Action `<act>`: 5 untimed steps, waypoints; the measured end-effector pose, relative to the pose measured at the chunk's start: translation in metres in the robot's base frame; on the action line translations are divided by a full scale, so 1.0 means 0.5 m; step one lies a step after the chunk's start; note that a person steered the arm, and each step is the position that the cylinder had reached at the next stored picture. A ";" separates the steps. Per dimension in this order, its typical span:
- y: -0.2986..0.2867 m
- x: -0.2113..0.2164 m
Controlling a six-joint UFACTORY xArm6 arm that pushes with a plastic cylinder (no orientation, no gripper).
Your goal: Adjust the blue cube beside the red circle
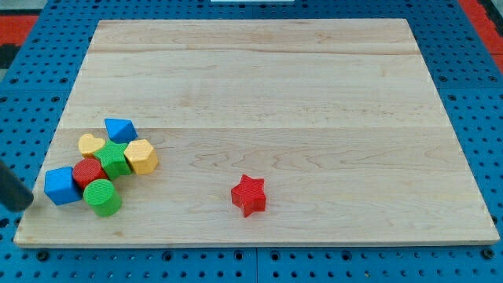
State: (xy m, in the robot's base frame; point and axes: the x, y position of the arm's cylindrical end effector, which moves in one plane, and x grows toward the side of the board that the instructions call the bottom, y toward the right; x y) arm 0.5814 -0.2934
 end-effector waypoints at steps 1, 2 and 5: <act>0.041 0.053; 0.085 0.003; 0.061 -0.013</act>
State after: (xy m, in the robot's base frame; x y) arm 0.5749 -0.2631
